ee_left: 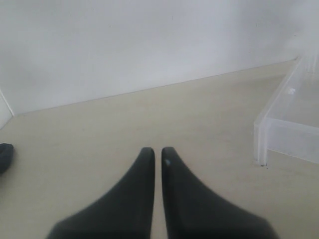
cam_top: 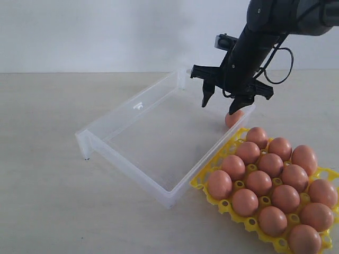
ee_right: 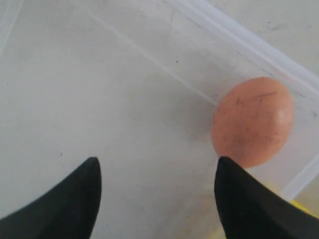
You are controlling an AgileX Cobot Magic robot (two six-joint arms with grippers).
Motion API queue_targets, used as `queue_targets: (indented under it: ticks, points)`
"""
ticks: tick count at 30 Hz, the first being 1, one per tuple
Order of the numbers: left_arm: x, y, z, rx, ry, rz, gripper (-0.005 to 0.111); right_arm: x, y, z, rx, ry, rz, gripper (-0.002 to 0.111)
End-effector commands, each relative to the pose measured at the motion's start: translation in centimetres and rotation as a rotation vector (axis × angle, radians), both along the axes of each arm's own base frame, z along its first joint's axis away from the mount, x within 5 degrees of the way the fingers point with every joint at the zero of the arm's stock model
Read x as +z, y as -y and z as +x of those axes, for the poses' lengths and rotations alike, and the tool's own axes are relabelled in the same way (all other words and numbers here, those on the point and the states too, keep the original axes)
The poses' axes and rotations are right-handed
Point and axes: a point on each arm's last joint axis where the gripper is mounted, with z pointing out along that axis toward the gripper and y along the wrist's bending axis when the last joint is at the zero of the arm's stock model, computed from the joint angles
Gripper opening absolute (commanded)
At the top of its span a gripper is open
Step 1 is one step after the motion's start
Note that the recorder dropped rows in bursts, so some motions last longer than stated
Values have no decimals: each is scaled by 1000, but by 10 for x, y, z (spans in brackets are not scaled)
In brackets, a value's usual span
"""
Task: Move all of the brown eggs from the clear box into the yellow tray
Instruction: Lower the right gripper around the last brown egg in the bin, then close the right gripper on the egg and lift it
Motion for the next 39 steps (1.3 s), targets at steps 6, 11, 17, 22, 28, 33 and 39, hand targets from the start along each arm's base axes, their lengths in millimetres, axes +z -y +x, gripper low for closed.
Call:
queue_targets:
  ticks: [6, 11, 17, 22, 28, 33, 39]
  points:
    - [2, 0, 0, -4, 12, -8, 4, -5, 0, 4, -95, -12, 18, 58]
    - [2, 0, 0, -4, 12, -8, 4, -6, 4, 3, -107, -28, -8, 58]
    - [2, 0, 0, -4, 12, -8, 4, -4, 8, 12, -165, 70, -30, 58]
    - [2, 0, 0, -4, 12, -8, 4, -15, 14, 12, -153, 42, -113, 58]
    - [2, 0, 0, -4, 12, -8, 4, -40, 20, 8, -117, -61, -206, 58]
    - [2, 0, 0, -4, 12, -8, 4, -63, 19, 15, -110, -44, -209, 58]
    - [2, 0, 0, -4, 12, -8, 4, -79, 18, 17, -104, -53, -208, 15]
